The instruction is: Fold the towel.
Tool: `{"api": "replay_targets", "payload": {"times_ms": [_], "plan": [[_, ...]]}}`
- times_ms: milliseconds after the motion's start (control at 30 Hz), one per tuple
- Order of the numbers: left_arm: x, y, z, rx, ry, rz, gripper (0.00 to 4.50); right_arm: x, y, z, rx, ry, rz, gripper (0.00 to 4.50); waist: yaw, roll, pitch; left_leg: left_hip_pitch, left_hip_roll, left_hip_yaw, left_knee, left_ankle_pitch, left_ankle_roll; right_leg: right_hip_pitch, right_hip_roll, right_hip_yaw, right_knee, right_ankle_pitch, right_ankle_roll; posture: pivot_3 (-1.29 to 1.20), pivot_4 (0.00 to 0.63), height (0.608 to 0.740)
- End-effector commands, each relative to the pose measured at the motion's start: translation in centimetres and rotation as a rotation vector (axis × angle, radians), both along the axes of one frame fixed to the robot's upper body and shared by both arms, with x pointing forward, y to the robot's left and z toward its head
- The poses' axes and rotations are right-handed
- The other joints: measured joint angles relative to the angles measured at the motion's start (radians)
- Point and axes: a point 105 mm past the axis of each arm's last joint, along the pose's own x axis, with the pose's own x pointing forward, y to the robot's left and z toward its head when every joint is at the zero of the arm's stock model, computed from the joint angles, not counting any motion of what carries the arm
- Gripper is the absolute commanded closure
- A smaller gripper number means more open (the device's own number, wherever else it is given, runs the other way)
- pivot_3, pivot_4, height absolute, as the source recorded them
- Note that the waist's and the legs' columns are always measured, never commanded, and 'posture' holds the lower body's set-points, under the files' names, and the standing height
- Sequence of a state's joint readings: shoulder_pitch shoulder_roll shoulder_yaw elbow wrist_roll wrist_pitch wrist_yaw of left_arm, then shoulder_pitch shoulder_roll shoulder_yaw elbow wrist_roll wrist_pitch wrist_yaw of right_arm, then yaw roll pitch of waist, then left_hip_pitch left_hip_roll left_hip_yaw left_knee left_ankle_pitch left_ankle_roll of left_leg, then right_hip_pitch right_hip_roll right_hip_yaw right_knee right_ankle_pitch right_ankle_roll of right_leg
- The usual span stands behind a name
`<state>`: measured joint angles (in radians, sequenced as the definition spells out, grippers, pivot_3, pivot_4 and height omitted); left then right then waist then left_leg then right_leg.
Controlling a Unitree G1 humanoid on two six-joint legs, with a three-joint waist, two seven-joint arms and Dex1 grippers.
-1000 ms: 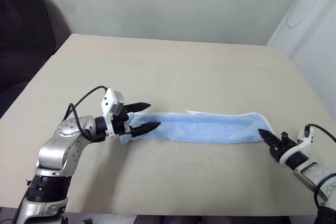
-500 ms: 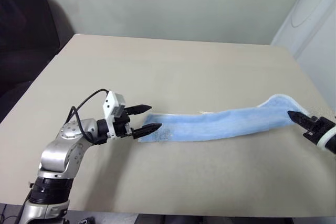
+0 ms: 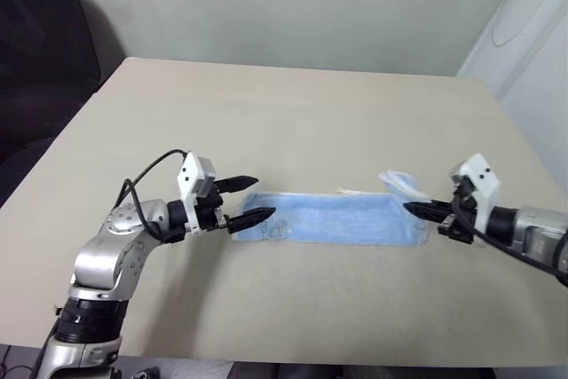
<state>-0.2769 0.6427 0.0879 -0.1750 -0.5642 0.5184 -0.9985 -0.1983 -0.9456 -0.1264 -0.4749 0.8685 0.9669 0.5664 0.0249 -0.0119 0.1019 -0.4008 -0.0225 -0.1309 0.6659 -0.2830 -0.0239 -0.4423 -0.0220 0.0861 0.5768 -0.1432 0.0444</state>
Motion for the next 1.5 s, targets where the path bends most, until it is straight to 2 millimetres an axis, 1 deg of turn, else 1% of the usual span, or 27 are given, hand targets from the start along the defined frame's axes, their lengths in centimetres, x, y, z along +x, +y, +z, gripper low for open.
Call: {"api": "replay_targets", "payload": {"times_ms": [33, 100, 167, 300, 433, 533, 567, 667, 767, 867, 967, 1033, 1100, 1133, 1167, 1200, 1233, 1333, 1367, 1500], "plan": [[-0.1, -0.5, 0.8, -0.015, -0.045, -0.017, 0.00, 0.4, 2.1, -0.7, -0.031, -0.013, 0.052, 4.48, 0.001, 0.000, 0.000, 0.000, 0.000, 0.000, 0.000, 0.001, 0.002, 0.000, 0.000, 0.000, 0.000, 0.000, -0.001, 0.00, 0.150, 0.740], [-0.1, -0.7, 0.8, -0.018, -0.046, -0.017, 0.00, 0.5, 3.4, -1.5, -0.035, 0.006, 0.084, 4.48, 0.001, 0.000, 0.000, 0.001, 0.000, 0.000, 0.000, 0.002, 0.004, 0.000, 0.000, 0.000, 0.000, 0.003, -0.004, 0.00, 0.150, 0.740], [-0.1, -0.7, 0.8, -0.022, -0.049, -0.013, 0.00, 0.3, 4.2, -2.8, -0.066, 0.029, 0.109, 4.48, 0.003, 0.000, 0.000, 0.001, 0.000, 0.000, 0.000, 0.003, 0.006, 0.000, 0.000, 0.000, 0.000, 0.005, -0.006, 0.00, 0.150, 0.740], [-0.2, -0.5, 0.8, -0.025, -0.051, -0.005, 0.00, 0.4, 4.4, -4.3, -0.095, 0.058, 0.109, 4.48, 0.005, -0.001, 0.000, 0.000, 0.000, -0.001, 0.000, 0.003, 0.006, 0.001, 0.000, -0.001, 0.000, 0.005, -0.007, 0.00, 0.150, 0.740], [-0.2, -0.4, 0.8, -0.025, -0.052, 0.000, 0.00, 0.9, 4.3, -4.6, -0.094, 0.059, 0.089, 4.48, 0.004, -0.001, 0.000, 0.001, 0.000, -0.001, 0.000, 0.002, 0.003, 0.001, 0.000, 0.000, 0.000, 0.006, -0.008, 0.00, 0.150, 0.740], [-0.1, -0.5, 0.8, -0.026, -0.052, 0.000, 0.00, 0.9, 4.5, -4.4, -0.066, 0.058, 0.098, 3.90, 0.004, -0.001, 0.000, 0.001, 0.000, -0.001, 0.000, 0.002, 0.002, 0.001, 0.000, 0.000, 0.000, 0.006, -0.008, 0.00, 0.150, 0.740], [-0.1, -0.5, 0.8, -0.027, -0.052, -0.001, 0.00, 0.7, 4.7, -4.2, -0.049, 0.058, 0.110, 3.61, 0.004, -0.001, 0.000, 0.001, 0.000, -0.001, 0.000, 0.002, 0.002, 0.001, 0.000, 0.000, 0.000, 0.006, -0.008, 0.00, 0.150, 0.740], [-0.1, -0.5, 0.8, -0.027, -0.053, -0.003, 0.00, 0.2, 5.1, -3.7, -0.015, 0.057, 0.137, 2.61, 0.004, -0.001, 0.000, 0.001, 0.000, -0.001, 0.000, 0.002, 0.002, 0.001, 0.000, 0.000, 0.000, 0.006, -0.008, 0.00, 0.150, 0.740], [-0.1, -0.6, 0.8, -0.027, -0.053, -0.009, 0.00, -0.2, 5.7, -2.7, 0.041, 0.027, 0.163, 1.58, 0.004, -0.001, 0.000, 0.001, 0.000, -0.001, 0.000, 0.002, 0.003, 0.001, 0.000, -0.001, 0.000, 0.006, -0.008, 0.00, 0.150, 0.740], [-0.1, -0.6, 0.8, -0.027, -0.054, -0.010, 0.00, -0.5, 5.5, -1.3, 0.096, -0.017, 0.163, 0.56, 0.004, -0.001, 0.000, 0.001, 0.000, -0.001, 0.000, 0.002, 0.002, 0.001, 0.000, -0.001, 0.000, 0.006, -0.008, 0.00, 0.150, 0.740], [0.0, -0.6, 0.9, -0.027, -0.054, -0.010, 0.00, -0.8, 4.8, 0.0, 0.135, -0.046, 0.163, 0.56, 0.004, -0.001, 0.000, 0.000, -0.001, -0.001, 0.000, 0.003, 0.001, 0.001, 0.000, 0.000, 0.000, 0.006, -0.008, 0.00, 0.150, 0.740], [0.0, -0.5, 0.8, -0.025, -0.054, -0.008, 0.00, -0.9, 3.9, 1.0, 0.161, -0.071, 0.152, 0.56, 0.004, -0.002, 0.000, 0.000, -0.001, -0.001, 0.000, 0.002, 0.001, 0.001, 0.000, 0.000, 0.000, 0.006, -0.008, 0.00, 0.150, 0.740], [0.1, -0.4, 0.9, -0.025, -0.055, -0.004, 0.00, 0.7, 1.8, 1.6, 0.154, -0.108, 0.041, 0.56, 0.004, -0.002, 0.000, 0.000, -0.001, -0.001, 0.000, 0.002, 0.000, 0.001, 0.000, 0.000, 0.000, 0.005, -0.007, 0.00, 0.150, 0.740], [0.2, -0.3, 0.9, -0.026, -0.055, -0.003, 0.00, 1.6, 0.7, 1.4, 0.130, -0.118, -0.025, 0.56, 0.004, -0.002, 0.000, 0.000, -0.001, -0.001, 0.000, 0.002, 0.000, 0.001, 0.000, 0.000, 0.000, 0.005, -0.007, 0.00, 0.150, 0.740], [0.3, -0.3, 0.9, -0.027, -0.055, -0.001, 0.00, 2.5, -0.3, 1.1, 0.102, -0.128, -0.082, 0.91, 0.004, -0.002, 0.000, 0.000, -0.001, -0.001, 0.000, 0.002, -0.001, 0.001, 0.000, 0.000, 0.000, 0.005, -0.007, 0.00, 0.150, 0.740], [0.4, -0.3, 0.9, -0.028, -0.054, 0.000, 0.00, 3.0, -0.8, 0.8, 0.087, -0.131, -0.106, 1.09, 0.004, -0.002, 0.000, 0.001, 0.000, -0.001, 0.000, 0.002, -0.001, 0.001, 0.000, 0.000, 0.000, 0.006, -0.008, 0.00, 0.150, 0.740], [0.5, -0.4, 0.9, -0.030, -0.054, 0.000, 0.00, 3.4, -0.9, 0.5, 0.082, -0.133, -0.115, 1.44, 0.004, -0.002, 0.000, 0.001, 0.000, -0.001, 0.000, 0.002, -0.001, 0.001, 0.000, 0.000, 0.000, 0.006, -0.008, 0.00, 0.150, 0.740], [0.7, -0.5, 0.9, -0.034, -0.053, 0.001, 0.00, 4.0, -0.6, -0.9, 0.056, -0.131, -0.104, 2.48, 0.004, -0.001, 0.000, 0.001, 0.000, -0.001, -0.001, 0.003, 0.001, 0.001, 0.000, 0.000, 0.000, 0.007, -0.009, 0.00, 0.150, 0.740], [0.8, -0.5, 0.9, -0.036, -0.052, 0.003, 0.00, 4.3, -0.5, -1.5, 0.044, -0.130, -0.102, 2.91, 0.003, -0.001, 0.000, 0.001, 0.000, -0.001, -0.001, 0.003, 0.001, 0.000, 0.000, 0.000, 0.001, 0.007, -0.009, 0.00, 0.150, 0.740], [0.9, -0.2, 1.1, -0.048, -0.055, 0.023, 0.00, 5.3, -0.7, -4.1, 0.001, -0.129, -0.115, 4.29, 0.002, -0.001, 0.000, 0.002, 0.001, -0.001, -0.001, 0.005, 0.005, 0.001, 0.000, -0.001, 0.000, 0.007, -0.008, 0.00, 0.150, 0.740]]}}
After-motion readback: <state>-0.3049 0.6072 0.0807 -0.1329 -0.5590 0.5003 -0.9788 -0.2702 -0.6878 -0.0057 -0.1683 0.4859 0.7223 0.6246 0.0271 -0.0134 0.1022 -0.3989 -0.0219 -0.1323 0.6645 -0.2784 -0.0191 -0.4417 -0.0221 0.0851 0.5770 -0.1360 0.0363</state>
